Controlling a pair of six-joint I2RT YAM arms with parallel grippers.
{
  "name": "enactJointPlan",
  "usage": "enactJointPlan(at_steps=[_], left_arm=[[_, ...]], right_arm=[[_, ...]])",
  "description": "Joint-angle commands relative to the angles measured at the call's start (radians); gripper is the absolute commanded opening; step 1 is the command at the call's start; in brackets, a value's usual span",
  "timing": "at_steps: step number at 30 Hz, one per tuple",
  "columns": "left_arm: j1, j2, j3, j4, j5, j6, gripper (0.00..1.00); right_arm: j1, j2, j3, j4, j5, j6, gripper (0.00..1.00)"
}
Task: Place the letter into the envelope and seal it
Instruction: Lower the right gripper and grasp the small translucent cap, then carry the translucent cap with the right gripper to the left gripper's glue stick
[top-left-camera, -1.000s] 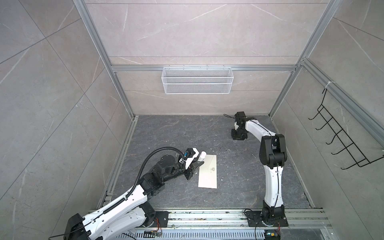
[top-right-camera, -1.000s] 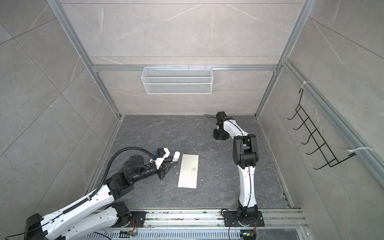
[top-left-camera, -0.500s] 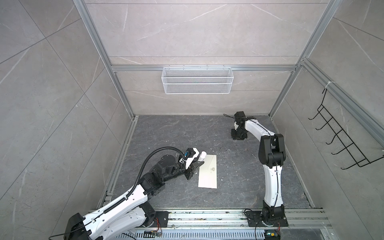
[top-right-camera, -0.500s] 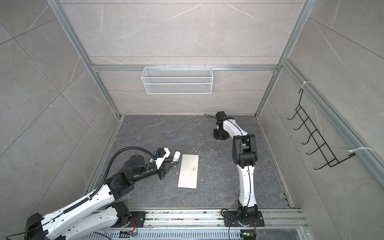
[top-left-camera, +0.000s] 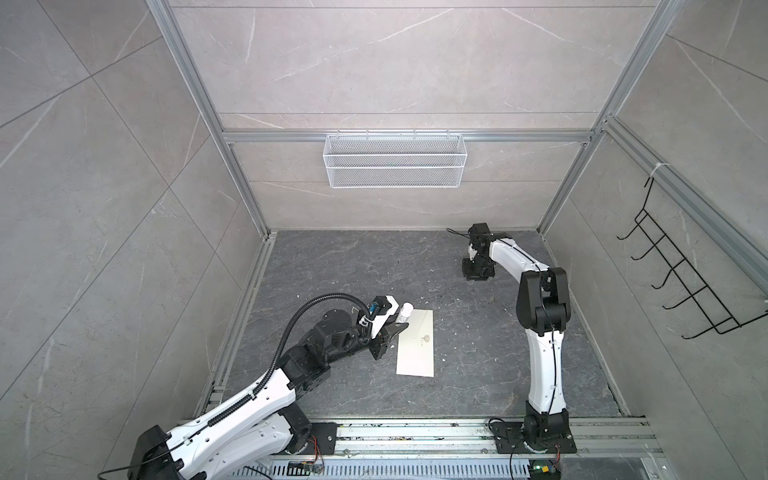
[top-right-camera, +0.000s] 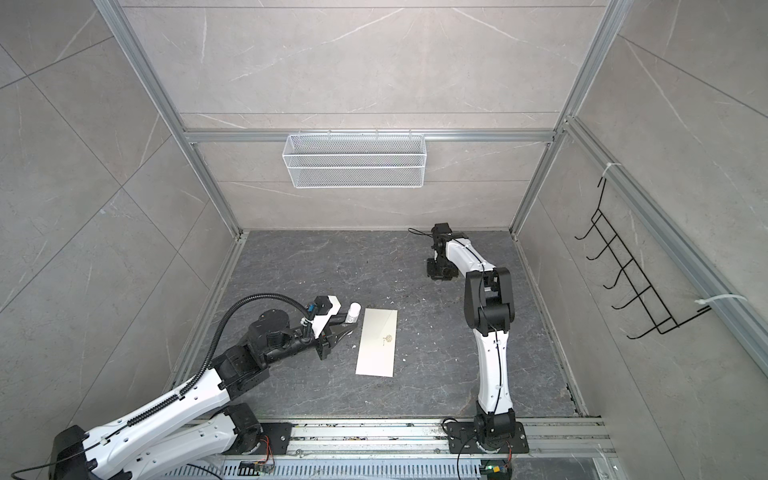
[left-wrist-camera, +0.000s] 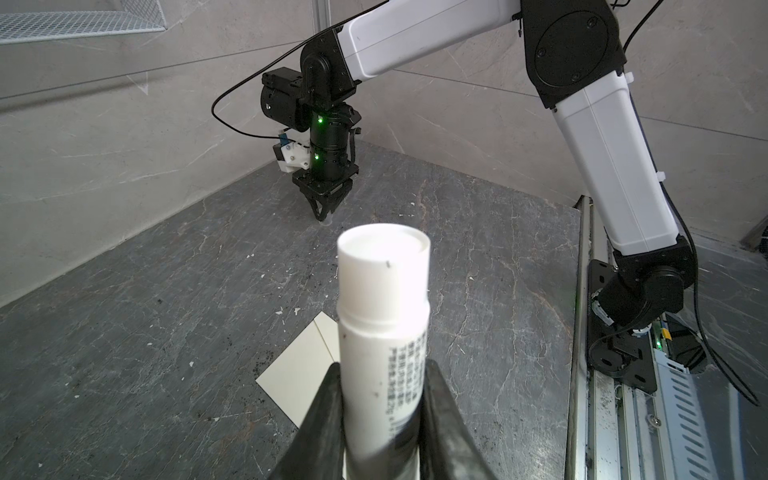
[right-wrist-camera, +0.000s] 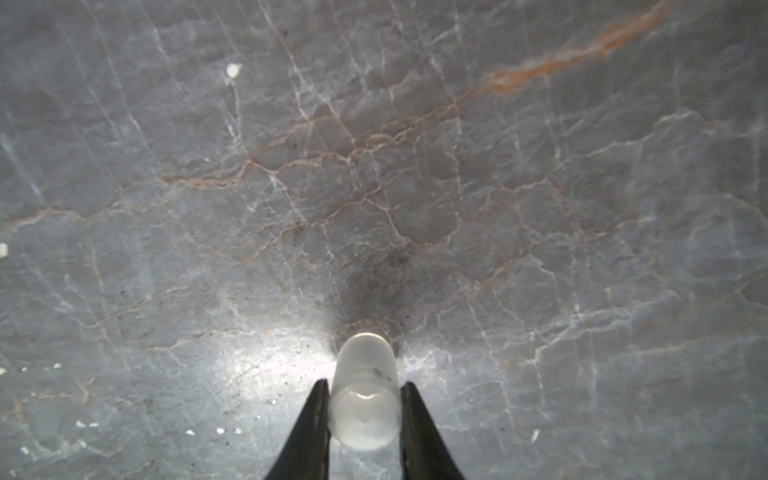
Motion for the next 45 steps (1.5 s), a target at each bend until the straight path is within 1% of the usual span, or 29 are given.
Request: enactJointPlan(at_steps=[1,3,6,9,12,15,19,23,25,27,34,42,45], left_arm=[[-0.001,-0.007,0.003,0.056,0.007,-0.014,0.00],[-0.001,-0.008,0.002,0.055,0.007,-0.010,0.00],[-0.002,-0.008,-0.004,0.061,0.009,-0.008,0.00],[-0.001,-0.007,-0.011,0.074,0.021,-0.001,0.00],[-0.002,-0.002,-0.012,0.080,0.032,0.010,0.00],[-0.001,0.002,-0.012,0.083,0.046,0.020,0.00],[-0.001,0.007,-0.011,0.095,0.080,0.036,0.00],[-0.002,0.013,-0.008,0.104,0.109,0.045,0.00],[-0.002,0.017,-0.006,0.114,0.122,0.045,0.00],[-0.002,0.022,0.000,0.118,0.136,0.044,0.00],[-0.002,0.041,0.017,0.130,0.167,0.040,0.00],[-0.002,0.055,0.031,0.145,0.197,0.027,0.00],[-0.002,0.054,0.032,0.147,0.198,0.026,0.00]], right_arm=[[-0.001,-0.046,-0.002,-0.035,0.004,-0.022,0.22],[-0.001,-0.091,-0.020,-0.038,-0.004,-0.024,0.21],[0.003,-0.196,-0.064,-0.042,-0.035,-0.028,0.21],[0.015,-0.331,-0.122,-0.044,-0.082,-0.034,0.21],[0.031,-0.487,-0.179,-0.056,-0.156,-0.030,0.20],[0.051,-0.650,-0.235,-0.076,-0.245,-0.028,0.20],[0.080,-0.839,-0.279,-0.122,-0.414,-0.028,0.18],[0.119,-0.963,-0.296,-0.155,-0.578,-0.024,0.18],[0.143,-0.997,-0.298,-0.170,-0.655,-0.015,0.18],[0.178,-1.015,-0.291,-0.194,-0.688,-0.014,0.18],[0.310,-1.029,-0.300,-0.217,-0.700,-0.005,0.17],[0.398,-1.013,-0.330,-0.168,-0.689,0.040,0.17],[0.429,-0.997,-0.335,-0.164,-0.668,0.044,0.17]])
